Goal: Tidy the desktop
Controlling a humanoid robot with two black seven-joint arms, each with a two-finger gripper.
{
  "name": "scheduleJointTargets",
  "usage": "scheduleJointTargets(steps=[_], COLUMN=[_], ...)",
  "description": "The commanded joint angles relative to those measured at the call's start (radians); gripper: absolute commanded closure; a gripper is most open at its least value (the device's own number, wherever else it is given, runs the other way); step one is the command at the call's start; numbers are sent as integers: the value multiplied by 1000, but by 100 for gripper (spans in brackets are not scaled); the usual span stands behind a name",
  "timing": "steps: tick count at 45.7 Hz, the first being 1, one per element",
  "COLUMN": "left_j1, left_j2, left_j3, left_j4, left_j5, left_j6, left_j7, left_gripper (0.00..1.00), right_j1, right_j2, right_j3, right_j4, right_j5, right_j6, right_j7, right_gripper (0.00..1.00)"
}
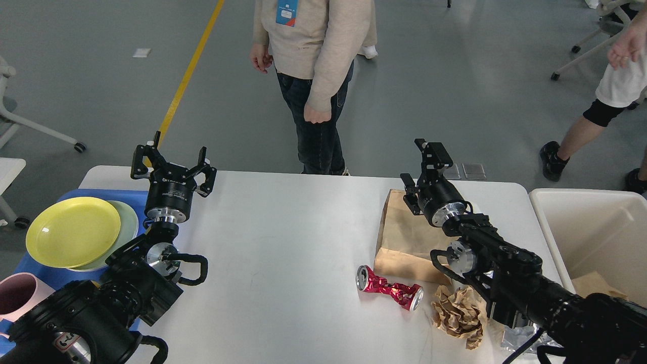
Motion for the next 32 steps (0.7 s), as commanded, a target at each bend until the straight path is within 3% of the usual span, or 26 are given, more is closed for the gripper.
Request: scheduleJointTargets(steps=[1, 32], left_j1=[-1, 1], left_j2=[-1, 0], left_j3=[0, 0], left_j4=[0, 0], left_j5=[-1, -1], left_j6=[0, 0], left_j7=[0, 0], left_gripper=[4, 4], right_j1=[0, 17], right_j2=[-1, -4], right_j3=[0, 3], right_j4=[0, -6], right_j5=[0, 2], right_j6=[-1, -5], right_j7=[0, -9], right_gripper=[0, 0])
